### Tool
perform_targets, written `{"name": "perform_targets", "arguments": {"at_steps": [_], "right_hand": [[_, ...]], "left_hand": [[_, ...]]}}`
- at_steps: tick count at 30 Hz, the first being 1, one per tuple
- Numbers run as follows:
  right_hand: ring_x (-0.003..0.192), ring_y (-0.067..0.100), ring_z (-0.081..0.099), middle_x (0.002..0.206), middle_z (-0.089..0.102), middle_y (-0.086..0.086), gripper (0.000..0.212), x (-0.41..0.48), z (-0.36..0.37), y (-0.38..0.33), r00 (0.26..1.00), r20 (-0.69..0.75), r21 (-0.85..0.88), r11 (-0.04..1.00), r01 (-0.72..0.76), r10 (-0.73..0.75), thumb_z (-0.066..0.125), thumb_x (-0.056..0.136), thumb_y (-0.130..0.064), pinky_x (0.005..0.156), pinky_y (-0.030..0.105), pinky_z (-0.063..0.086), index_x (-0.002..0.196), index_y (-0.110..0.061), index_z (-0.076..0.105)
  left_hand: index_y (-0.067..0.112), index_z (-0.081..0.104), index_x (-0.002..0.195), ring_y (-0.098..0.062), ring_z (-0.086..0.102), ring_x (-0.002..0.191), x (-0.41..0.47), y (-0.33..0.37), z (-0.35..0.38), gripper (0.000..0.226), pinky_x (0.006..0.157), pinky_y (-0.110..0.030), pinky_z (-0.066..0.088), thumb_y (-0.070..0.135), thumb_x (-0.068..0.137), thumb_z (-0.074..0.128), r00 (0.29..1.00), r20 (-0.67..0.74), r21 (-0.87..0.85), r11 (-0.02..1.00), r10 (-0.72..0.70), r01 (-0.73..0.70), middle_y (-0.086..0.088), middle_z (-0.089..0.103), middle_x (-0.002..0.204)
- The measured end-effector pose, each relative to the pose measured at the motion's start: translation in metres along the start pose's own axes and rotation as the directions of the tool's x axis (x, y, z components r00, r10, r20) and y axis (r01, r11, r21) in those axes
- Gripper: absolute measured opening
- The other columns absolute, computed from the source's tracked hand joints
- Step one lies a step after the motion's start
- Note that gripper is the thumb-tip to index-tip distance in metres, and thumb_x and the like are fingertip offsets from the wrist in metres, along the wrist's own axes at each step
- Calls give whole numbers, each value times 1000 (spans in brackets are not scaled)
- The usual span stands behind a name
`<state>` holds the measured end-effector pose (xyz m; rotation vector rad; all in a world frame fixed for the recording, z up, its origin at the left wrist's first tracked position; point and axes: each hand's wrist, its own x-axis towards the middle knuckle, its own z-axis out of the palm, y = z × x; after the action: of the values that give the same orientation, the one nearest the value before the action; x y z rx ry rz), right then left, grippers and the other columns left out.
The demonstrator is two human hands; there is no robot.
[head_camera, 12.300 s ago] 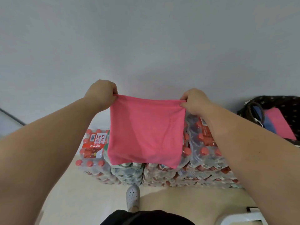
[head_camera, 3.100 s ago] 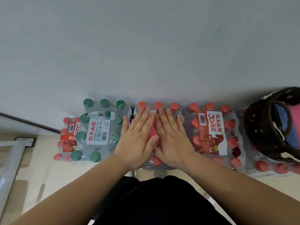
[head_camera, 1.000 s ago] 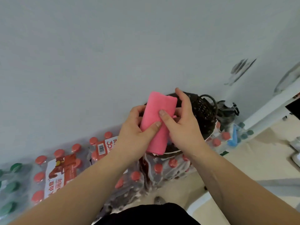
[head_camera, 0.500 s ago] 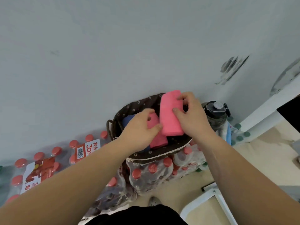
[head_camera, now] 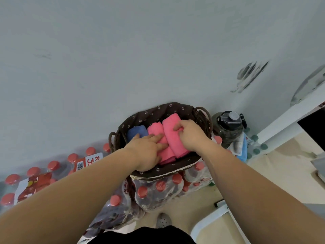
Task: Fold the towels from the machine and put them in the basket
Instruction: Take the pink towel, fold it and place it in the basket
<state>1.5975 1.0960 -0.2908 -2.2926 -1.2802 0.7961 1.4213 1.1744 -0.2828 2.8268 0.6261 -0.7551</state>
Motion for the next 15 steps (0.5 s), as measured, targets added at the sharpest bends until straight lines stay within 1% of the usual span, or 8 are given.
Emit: {"name": "perform_targets", "arguments": {"at_steps": [2,4,5,7,9,11,13,15], "right_hand": [[93,26,55,127,44,10,35,0,1,-2,998,65,-130,991,-7,16,44,95,-5,86,28,42,125,-17,57],[99,33,58,129,43,14,39,-4,4,-7,997,72,-289,957,-4,25,41,95,-5,88,35,47,132,-13,49],[101,35,58,128,43,16,38,-8,6,-10,998,55,-372,928,5,16,39,96,-6,85,38,47,133,-12,47],[106,36,55,128,43,17,37,-17,6,-13,999,27,-506,862,35,-25,37,99,-10,81,40,46,135,-12,43],[118,34,51,138,39,17,39,-28,4,-12,996,39,-579,811,88,-80,42,99,-15,90,42,48,138,-12,43],[133,33,43,151,32,17,40,-38,2,-7,980,105,-598,777,198,-168,44,100,-22,106,42,43,138,-10,46],[137,29,41,154,34,14,44,-44,0,-3,946,223,-612,722,323,-234,39,103,-32,112,41,35,139,-9,49],[142,26,36,157,33,12,53,-48,-1,0,928,328,-624,697,355,-179,30,105,-42,114,43,30,145,-9,43]], "left_hand": [[39,26,154,-26,22,150,3,1,-2,54,118,-59,20,45,101,37,998,-58,-25,1000,13,-14,1,14,167],[30,33,151,-27,31,144,8,4,-6,52,115,-54,27,44,100,39,982,-187,-18,1000,17,-20,-1,28,161],[26,32,152,-27,28,146,11,6,-8,54,116,-55,25,43,101,38,974,-226,-10,1000,15,-18,-2,26,162],[21,18,159,-25,9,154,19,10,-10,63,121,-60,10,42,102,35,976,-218,7,1000,27,-26,-2,8,168],[21,7,160,-22,-3,155,28,11,-11,66,121,-61,0,42,103,31,984,-176,19,999,40,-37,1,-3,169],[21,5,161,-21,-6,155,36,10,-12,65,121,-61,-3,44,104,27,988,-148,17,999,48,-46,2,-7,168],[21,4,161,-21,-7,155,43,10,-10,65,120,-62,-2,47,104,24,992,-116,19,998,53,-52,2,-9,168],[23,-1,160,-22,-11,154,47,10,-7,67,120,-62,-3,52,104,21,997,-66,31,998,50,-48,2,-15,167]]}}
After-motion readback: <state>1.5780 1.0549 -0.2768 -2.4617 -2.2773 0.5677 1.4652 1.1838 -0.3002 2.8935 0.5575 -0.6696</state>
